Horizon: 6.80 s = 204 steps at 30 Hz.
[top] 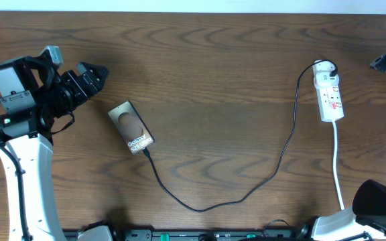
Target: Plug charger to phone and switch on socket
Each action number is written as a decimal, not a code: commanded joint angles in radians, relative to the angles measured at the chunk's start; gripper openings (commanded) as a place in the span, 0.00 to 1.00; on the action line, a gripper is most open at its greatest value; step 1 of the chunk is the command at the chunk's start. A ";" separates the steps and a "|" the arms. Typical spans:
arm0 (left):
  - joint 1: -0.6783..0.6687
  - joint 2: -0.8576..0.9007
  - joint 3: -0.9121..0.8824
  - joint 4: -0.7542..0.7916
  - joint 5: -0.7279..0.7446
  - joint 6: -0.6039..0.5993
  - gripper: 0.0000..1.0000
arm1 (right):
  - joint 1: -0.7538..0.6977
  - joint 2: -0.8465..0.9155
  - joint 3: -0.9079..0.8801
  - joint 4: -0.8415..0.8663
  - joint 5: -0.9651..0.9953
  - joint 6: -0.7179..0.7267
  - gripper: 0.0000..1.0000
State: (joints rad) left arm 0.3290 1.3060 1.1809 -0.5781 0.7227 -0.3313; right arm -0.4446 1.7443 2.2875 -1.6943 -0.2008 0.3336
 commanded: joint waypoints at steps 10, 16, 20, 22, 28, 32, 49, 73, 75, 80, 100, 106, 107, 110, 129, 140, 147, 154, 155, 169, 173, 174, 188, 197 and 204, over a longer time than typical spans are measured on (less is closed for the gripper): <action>-0.243 -0.180 -0.036 -0.057 -0.583 0.024 0.89 | 0.006 -0.008 0.008 -0.002 0.005 0.014 0.99; -0.467 -0.361 -0.171 0.061 -0.898 0.024 0.89 | 0.006 -0.008 0.008 -0.002 0.005 0.014 0.99; -0.489 -0.583 -0.418 0.353 -0.915 0.024 0.89 | 0.006 -0.008 0.008 -0.002 0.005 0.014 0.99; -0.489 -0.676 -0.525 0.470 -0.915 0.024 0.89 | 0.006 -0.008 0.008 -0.002 0.005 0.014 0.99; -0.489 -0.951 -0.819 0.784 -0.914 0.070 0.89 | 0.006 -0.008 0.008 -0.002 0.005 0.014 0.99; -0.478 -1.057 -0.927 0.861 -0.910 0.092 0.89 | 0.006 -0.008 0.008 -0.002 0.005 0.014 0.99; -0.386 -1.305 -1.177 0.806 -0.795 0.182 0.89 | 0.006 -0.008 0.008 -0.002 0.005 0.014 0.99; -0.386 -1.302 -1.177 0.507 -0.756 0.181 0.89 | 0.006 -0.008 0.008 -0.002 0.005 0.014 0.99; -0.386 -1.302 -1.177 0.507 -0.756 0.181 0.90 | 0.006 -0.008 0.008 -0.002 0.004 0.014 0.99; -0.386 -1.302 -1.177 0.507 -0.756 0.181 0.89 | 0.006 -0.008 0.008 -0.002 0.005 0.014 0.99; -0.386 -1.302 -1.177 0.507 -0.756 0.181 0.90 | 0.006 -0.008 0.008 -0.002 0.005 0.014 0.99; -0.386 -1.302 -1.177 0.507 -0.756 0.181 0.89 | 0.006 -0.008 0.008 -0.002 0.005 0.014 0.99; -0.386 -1.302 -1.177 0.507 -0.756 0.181 0.89 | 0.006 -0.008 0.008 -0.002 0.005 0.013 0.99; -0.386 -1.302 -1.177 0.507 -0.756 0.181 0.90 | 0.006 -0.007 0.008 0.005 0.026 0.013 0.99; -0.386 -1.302 -1.177 0.507 -0.756 0.181 0.89 | 0.262 -0.208 -0.460 0.671 0.151 0.014 0.99; -0.386 -1.302 -1.177 0.507 -0.756 0.181 0.90 | 0.324 -0.546 -1.284 1.401 0.183 0.014 0.99; -0.386 -1.302 -1.177 0.507 -0.756 0.181 0.89 | 0.323 -0.743 -1.656 1.771 0.196 0.010 0.99; -0.386 -1.302 -1.177 0.507 -0.756 0.181 0.89 | 0.323 -1.006 -1.955 1.935 0.273 0.010 0.99; -0.386 -1.302 -1.177 0.507 -0.756 0.181 0.90 | 0.324 -1.045 -1.986 1.939 0.279 0.010 0.99; -0.386 -1.302 -1.177 0.507 -0.756 0.181 0.90 | 0.321 -1.445 -2.282 1.938 0.297 0.010 0.99; -0.386 -1.302 -1.177 0.507 -0.756 0.181 0.90 | 0.321 -1.539 -2.282 1.793 0.297 -0.011 0.99; -0.386 -1.302 -1.177 0.507 -0.756 0.181 0.90 | 0.321 -1.568 -2.282 1.760 0.296 -0.022 0.99; -0.386 -1.302 -1.177 0.507 -0.756 0.181 0.89 | 0.335 -1.740 -2.282 1.618 0.168 -0.268 0.99; -0.386 -1.302 -1.177 0.507 -0.756 0.181 0.90 | 0.350 -1.740 -2.282 1.617 0.167 -0.259 0.99; -0.386 -1.302 -1.177 0.507 -0.756 0.181 0.89 | 0.367 -1.740 -2.282 1.619 0.167 -0.260 0.99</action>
State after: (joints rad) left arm -0.0612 0.0105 0.0204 -0.0269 -0.0246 -0.1589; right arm -0.0853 0.0120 0.0067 -0.0704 -0.0235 0.0898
